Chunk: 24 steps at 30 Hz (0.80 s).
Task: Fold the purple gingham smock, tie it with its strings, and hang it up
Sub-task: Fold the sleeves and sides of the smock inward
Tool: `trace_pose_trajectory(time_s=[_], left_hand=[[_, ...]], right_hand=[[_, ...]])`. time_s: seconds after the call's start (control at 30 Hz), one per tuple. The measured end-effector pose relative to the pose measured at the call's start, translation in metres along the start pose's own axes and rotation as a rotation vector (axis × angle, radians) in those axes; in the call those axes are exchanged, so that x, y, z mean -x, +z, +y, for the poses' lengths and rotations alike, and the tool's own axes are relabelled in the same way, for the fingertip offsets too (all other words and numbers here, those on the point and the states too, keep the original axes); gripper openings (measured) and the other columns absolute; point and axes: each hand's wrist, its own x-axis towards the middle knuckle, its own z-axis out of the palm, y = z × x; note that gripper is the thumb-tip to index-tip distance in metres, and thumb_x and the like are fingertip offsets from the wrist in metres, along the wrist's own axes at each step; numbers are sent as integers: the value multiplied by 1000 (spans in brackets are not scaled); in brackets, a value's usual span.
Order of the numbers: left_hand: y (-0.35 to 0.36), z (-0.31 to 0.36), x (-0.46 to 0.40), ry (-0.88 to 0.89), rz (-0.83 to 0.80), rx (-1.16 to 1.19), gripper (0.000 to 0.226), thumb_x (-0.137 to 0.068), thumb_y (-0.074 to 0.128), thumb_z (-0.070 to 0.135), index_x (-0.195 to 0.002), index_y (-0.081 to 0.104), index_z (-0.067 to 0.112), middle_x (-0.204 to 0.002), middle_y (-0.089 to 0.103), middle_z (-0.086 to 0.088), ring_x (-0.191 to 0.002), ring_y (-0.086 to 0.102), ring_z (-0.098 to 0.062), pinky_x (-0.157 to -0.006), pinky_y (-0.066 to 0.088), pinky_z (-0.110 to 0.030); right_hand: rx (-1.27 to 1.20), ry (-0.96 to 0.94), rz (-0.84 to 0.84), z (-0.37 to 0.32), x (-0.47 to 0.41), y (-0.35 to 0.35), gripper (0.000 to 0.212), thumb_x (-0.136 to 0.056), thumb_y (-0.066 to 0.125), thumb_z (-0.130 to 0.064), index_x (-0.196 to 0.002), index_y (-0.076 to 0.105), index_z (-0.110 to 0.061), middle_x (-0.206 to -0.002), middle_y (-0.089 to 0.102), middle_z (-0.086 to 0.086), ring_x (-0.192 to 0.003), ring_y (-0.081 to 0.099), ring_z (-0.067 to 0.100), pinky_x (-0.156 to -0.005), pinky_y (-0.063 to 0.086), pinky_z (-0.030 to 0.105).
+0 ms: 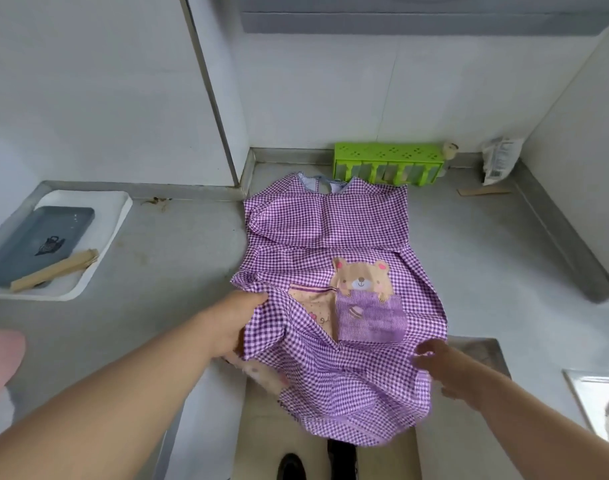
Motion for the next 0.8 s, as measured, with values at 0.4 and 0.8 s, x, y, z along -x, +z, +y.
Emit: trace_pose_trajectory(time_s=[0.4, 0.8], left_hand=[[17, 12, -5, 23, 53, -67, 28, -104, 65, 29, -127, 71, 14, -112, 81, -13, -103, 78, -36, -95, 60, -63], [5, 13, 5, -53, 111, -109, 27, -107, 61, 32, -124, 74, 16, -112, 81, -13, -108, 76, -38, -99, 58, -61]], right_hand=[[-140, 170, 173, 60, -52, 44, 49, -84, 80, -14, -124, 63, 7, -123, 67, 25, -84, 62, 29, -84, 57, 45], [-287, 157, -54, 58, -45, 51, 69, -98, 66, -7, -157, 30, 4, -162, 35, 23, -148, 36, 39, -120, 27, 47]])
